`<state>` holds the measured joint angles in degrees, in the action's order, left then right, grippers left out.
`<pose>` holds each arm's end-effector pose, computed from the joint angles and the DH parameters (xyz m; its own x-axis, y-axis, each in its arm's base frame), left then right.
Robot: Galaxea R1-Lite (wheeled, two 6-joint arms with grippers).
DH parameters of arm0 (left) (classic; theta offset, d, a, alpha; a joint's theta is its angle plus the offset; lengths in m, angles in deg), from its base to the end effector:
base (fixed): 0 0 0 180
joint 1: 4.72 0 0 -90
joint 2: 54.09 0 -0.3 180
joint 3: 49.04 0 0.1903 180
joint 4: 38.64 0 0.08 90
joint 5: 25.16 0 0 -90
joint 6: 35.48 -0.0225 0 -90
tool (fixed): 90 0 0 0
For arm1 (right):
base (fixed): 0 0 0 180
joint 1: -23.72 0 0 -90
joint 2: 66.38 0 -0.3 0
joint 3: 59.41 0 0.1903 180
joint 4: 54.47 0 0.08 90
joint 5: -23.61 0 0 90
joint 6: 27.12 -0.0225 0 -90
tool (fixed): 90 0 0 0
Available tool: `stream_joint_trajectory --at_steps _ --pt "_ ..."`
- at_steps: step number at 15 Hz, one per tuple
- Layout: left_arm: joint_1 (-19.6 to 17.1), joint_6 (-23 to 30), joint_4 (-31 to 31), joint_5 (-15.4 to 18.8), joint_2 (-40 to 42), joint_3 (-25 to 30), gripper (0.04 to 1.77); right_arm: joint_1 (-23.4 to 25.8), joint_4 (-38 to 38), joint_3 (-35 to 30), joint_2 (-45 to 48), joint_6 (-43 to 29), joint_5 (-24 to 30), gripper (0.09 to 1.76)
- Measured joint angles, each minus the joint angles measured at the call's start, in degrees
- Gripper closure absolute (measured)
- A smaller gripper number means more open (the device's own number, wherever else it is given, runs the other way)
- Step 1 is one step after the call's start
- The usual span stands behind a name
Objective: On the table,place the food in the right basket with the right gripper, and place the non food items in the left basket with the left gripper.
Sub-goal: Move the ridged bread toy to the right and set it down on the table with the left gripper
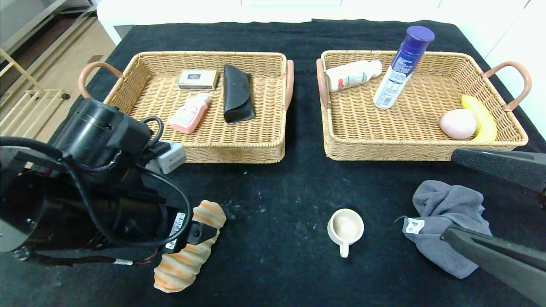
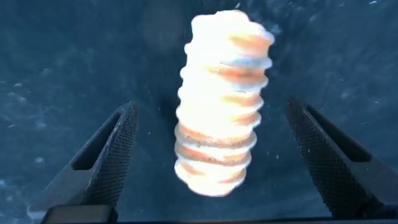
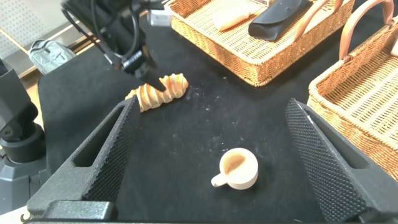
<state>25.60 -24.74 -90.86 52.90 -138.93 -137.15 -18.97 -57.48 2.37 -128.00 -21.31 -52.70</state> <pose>0.2009 -0.1121 0.2327 0.6591 -0.1458 -0.7378 0.2487 0.9681 0.0309 0.1062 0.1052 0.2701 0.5526 0.8317 0.0537 -0.8241 0.5549 -0.1141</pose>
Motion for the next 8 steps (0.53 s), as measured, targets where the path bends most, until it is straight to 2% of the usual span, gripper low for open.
stream_joint_trajectory --at_steps 3,8 --pt "-0.1 0.0 3.7 0.0 -2.0 1.9 0.10 0.0 0.0 0.0 0.0 0.0 0.0 0.14" --pt "-0.3 0.1 3.8 -0.3 -4.4 2.3 0.10 0.0 -0.1 0.0 0.0 0.0 0.0 0.14"
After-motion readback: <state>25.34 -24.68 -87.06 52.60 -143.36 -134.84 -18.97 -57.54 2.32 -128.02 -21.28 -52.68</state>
